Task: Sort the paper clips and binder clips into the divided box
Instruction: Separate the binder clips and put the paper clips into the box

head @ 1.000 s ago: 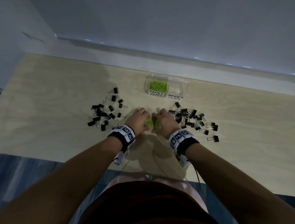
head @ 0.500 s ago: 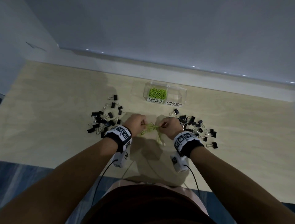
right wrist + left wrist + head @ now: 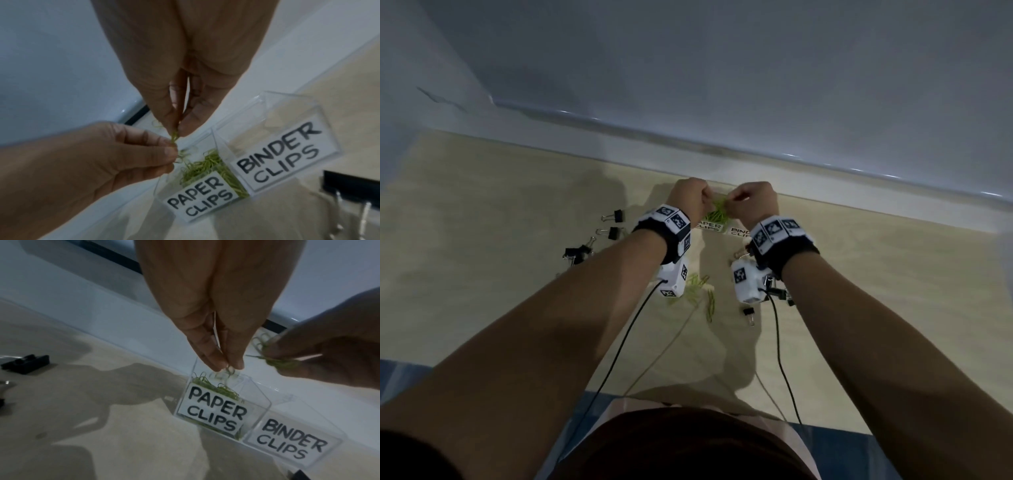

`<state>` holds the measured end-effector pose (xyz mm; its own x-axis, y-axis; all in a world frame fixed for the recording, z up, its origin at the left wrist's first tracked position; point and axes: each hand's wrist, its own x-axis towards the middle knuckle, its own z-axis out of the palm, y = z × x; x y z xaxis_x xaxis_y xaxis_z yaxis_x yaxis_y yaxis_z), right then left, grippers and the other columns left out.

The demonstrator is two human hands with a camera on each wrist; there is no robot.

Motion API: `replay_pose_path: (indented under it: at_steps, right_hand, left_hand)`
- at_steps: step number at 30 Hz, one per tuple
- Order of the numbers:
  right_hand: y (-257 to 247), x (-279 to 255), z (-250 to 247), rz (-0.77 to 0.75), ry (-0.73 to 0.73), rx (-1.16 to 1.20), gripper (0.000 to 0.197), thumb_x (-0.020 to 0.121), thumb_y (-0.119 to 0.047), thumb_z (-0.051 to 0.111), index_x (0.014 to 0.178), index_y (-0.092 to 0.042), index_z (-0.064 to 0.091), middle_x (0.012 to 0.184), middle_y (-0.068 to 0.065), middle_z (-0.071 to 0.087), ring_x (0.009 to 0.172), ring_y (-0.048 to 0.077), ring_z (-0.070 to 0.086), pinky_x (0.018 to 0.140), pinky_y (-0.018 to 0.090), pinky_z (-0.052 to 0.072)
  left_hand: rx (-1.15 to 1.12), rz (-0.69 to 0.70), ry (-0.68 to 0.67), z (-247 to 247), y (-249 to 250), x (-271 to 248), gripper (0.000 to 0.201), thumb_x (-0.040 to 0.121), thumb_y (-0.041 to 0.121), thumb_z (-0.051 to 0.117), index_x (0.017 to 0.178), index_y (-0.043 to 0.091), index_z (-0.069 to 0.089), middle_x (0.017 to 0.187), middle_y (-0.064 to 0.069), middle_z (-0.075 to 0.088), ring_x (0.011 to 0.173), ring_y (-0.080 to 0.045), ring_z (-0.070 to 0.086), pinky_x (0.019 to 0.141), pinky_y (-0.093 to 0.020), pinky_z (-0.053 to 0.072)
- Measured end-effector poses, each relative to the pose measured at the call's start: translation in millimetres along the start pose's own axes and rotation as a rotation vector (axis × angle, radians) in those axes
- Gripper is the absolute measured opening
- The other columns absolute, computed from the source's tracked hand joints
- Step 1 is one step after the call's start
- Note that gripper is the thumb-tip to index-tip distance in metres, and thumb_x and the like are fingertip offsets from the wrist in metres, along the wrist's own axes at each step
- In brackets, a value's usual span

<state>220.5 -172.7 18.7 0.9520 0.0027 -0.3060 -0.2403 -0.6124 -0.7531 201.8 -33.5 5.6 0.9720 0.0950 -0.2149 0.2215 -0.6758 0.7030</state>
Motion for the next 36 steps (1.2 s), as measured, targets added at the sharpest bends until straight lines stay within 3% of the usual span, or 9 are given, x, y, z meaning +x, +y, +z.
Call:
replay_pose_path:
  at_steps: [4, 6, 8, 12, 16, 19, 24, 28, 36]
  right_hand:
    - [-4, 6, 15, -0.01, -0.015, -0.187, 0.011, 0.077, -0.009, 0.065, 0.08, -0.016, 0.073, 0.085, 0.006, 0.072, 0.08, 0.021, 0.067, 0.073, 0.031, 0.058]
    - [3, -5, 16, -0.163, -0.029, -0.314, 0.014, 0.079, -0.008, 0.061, 0.086, -0.013, 0.072, 0.091, 0.009, 0.071, 0.083, 0.024, 0.066, 0.079, 0.035, 0.056]
    - [14, -25, 18, -0.355, -0.074, -0.37, 0.02, 0.082, -0.003, 0.053, 0.087, -0.008, 0.072, 0.094, 0.013, 0.07, 0.085, 0.028, 0.065, 0.081, 0.039, 0.055]
    - [40, -70, 28, -0.466, -0.505, -0.563, 0.041, 0.078, 0.003, 0.051, 0.113, -0.015, 0.063, 0.125, 0.011, 0.058, 0.113, 0.028, 0.054, 0.098, 0.042, 0.046]
    - [62, -94, 32, -0.571, -0.704, -0.81, 0.076, 0.073, -0.008, 0.062, 0.142, -0.023, 0.034, 0.15, 0.0, 0.03, 0.136, 0.023, 0.028, 0.112, 0.038, 0.03]
    - [76, -104, 31, -0.599, -0.698, -0.837, 0.073, 0.073, -0.018, 0.069, 0.139, -0.021, 0.038, 0.146, -0.001, 0.033, 0.132, 0.022, 0.03, 0.109, 0.036, 0.032]
    - [83, -117, 34, -0.59, -0.57, -0.712, 0.042, 0.083, -0.003, 0.06, 0.124, -0.009, 0.057, 0.13, 0.006, 0.048, 0.119, 0.024, 0.045, 0.102, 0.018, 0.024]
    - [87, -120, 39, -0.425, -0.475, -0.59, 0.026, 0.08, -0.001, 0.062, 0.105, -0.004, 0.065, 0.115, 0.012, 0.054, 0.104, 0.03, 0.055, 0.09, 0.028, 0.041]
    - [91, -124, 42, -0.243, -0.345, -0.468, 0.012, 0.075, -0.001, 0.061, 0.085, -0.007, 0.064, 0.092, 0.011, 0.061, 0.087, 0.026, 0.056, 0.077, 0.03, 0.044]
  left_hand:
    - [-0.022, 0.069, 0.071, -9, -14, -19, 0.022, 0.082, 0.004, 0.064, 0.104, 0.005, 0.067, 0.104, -0.012, 0.068, 0.093, -0.023, 0.064, 0.084, -0.028, 0.05]
    - [0.079, 0.157, 0.086, -14, -31, -39, 0.016, 0.083, 0.006, 0.062, 0.099, 0.006, 0.067, 0.101, -0.012, 0.065, 0.091, -0.025, 0.062, 0.083, -0.031, 0.05]
    - [0.177, 0.213, -0.066, -10, -48, -61, 0.021, 0.084, 0.008, 0.063, 0.104, 0.007, 0.065, 0.108, -0.012, 0.061, 0.1, -0.027, 0.058, 0.09, -0.034, 0.046]
    - [0.504, 0.359, -0.43, 9, -75, -94, 0.06, 0.082, 0.023, 0.066, 0.137, 0.009, 0.044, 0.144, -0.01, 0.039, 0.132, -0.028, 0.033, 0.111, -0.037, 0.027]
    - [0.543, 0.392, -0.387, 18, -98, -115, 0.063, 0.083, 0.03, 0.065, 0.138, 0.008, 0.042, 0.144, -0.011, 0.037, 0.132, -0.028, 0.032, 0.111, -0.038, 0.031]
    - [0.453, 0.356, -0.31, 21, -108, -126, 0.053, 0.082, 0.028, 0.068, 0.128, 0.007, 0.053, 0.13, -0.01, 0.047, 0.122, -0.026, 0.04, 0.105, -0.037, 0.038]
    - [0.27, 0.201, -0.237, 29, -100, -133, 0.031, 0.083, 0.016, 0.067, 0.112, 0.006, 0.063, 0.113, -0.009, 0.057, 0.106, -0.024, 0.053, 0.092, -0.03, 0.04]
    - [0.222, 0.083, -0.207, 35, -95, -134, 0.022, 0.083, 0.012, 0.067, 0.103, 0.006, 0.063, 0.104, -0.011, 0.061, 0.096, -0.026, 0.058, 0.084, -0.032, 0.046]
    - [0.456, 0.078, -0.254, 45, -87, -136, 0.021, 0.09, 0.009, 0.056, 0.109, -0.001, 0.055, 0.114, -0.018, 0.055, 0.109, -0.031, 0.049, 0.094, -0.041, 0.042]
